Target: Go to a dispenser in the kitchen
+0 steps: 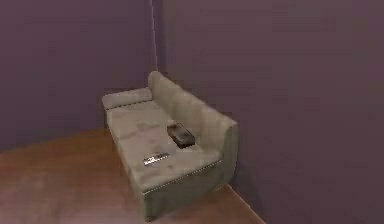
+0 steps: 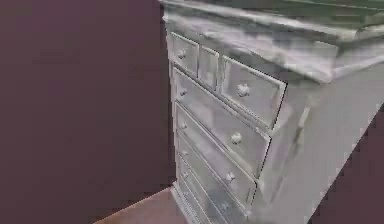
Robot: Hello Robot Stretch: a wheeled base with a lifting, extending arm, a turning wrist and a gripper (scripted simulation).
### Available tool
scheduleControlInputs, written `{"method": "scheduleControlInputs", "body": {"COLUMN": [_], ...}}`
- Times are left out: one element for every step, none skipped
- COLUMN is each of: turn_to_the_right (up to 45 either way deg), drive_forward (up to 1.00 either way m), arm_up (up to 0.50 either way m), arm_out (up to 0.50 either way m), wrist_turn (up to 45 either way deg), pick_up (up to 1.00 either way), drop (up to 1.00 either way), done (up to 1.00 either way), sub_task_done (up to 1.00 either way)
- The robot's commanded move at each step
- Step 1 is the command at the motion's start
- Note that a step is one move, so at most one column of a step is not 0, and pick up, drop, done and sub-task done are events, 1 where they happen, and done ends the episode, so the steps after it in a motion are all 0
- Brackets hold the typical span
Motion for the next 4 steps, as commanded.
{"method": "scheduleControlInputs", "body": {"turn_to_the_right": [-39.0,0.0,-45.0,-30.0], "drive_forward": [0.00,0.20,0.00,0.00], "arm_up": [0.00,0.00,0.00,0.00], "arm_out": [0.00,0.00,0.00,0.00], "wrist_turn": [0.0,0.0,0.0,0.0], "pick_up": [0.00,0.00,0.00,0.00], "drop": [0.00,0.00,0.00,0.00], "done": [0.00,0.00,0.00,0.00], "sub_task_done": [0.00,0.00,0.00,0.00]}}
